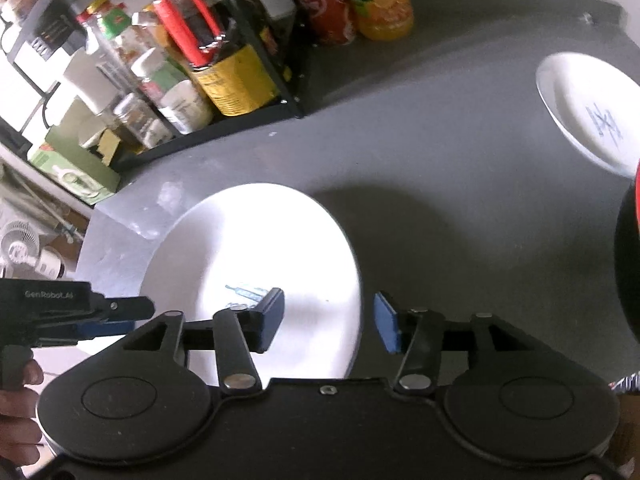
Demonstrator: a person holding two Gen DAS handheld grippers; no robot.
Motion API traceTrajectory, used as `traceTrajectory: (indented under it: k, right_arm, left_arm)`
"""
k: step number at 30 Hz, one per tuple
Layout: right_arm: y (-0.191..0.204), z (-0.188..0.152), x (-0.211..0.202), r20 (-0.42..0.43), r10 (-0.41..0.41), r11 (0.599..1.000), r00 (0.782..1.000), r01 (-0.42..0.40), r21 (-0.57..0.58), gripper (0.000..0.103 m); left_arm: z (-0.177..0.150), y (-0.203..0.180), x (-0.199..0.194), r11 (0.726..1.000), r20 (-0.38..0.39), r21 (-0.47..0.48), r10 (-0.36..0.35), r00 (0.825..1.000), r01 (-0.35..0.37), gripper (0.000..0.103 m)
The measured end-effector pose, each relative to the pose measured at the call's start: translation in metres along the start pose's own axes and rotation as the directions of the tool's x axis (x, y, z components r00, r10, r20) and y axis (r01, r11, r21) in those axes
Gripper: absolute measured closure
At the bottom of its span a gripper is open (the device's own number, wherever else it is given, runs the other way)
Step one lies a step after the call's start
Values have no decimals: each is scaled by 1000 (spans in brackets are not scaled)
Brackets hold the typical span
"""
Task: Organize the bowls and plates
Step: 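Lower the 'Sweet' plate onto the flower-pattern plate and open both tools, then move both tools to the small 'Bakery X' printed white plate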
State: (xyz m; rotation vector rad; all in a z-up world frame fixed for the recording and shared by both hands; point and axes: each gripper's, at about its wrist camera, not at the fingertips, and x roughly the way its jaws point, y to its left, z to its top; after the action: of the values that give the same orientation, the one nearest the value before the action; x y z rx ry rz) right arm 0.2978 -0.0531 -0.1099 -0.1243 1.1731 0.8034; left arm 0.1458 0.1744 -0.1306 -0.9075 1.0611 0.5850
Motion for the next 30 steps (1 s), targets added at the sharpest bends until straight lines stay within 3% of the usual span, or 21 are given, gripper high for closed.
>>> traceTrajectory:
  k: [4,7,14,30]
  right_arm:
    - [6,5,-10,10,12,999,1000,-12,-37,37]
    - [7,9,-17,19,15,998,1000,-14,-61,23]
    - [-11,22,-37,46,-8,998,999,11,-61,9]
    - [-99,53,-86,129,-102,994,986,97,45,8]
  left_arm:
    - [-3,-14,-9,1000,21,11,-16,1000,16,27]
    - [-4,-28,-14,999,35,37,-27,999,25,17]
    - [3,-60,-19,995,36,102,-26,999,22,12]
    - [14,-150,-2,975,8,211,-72,997,69,11]
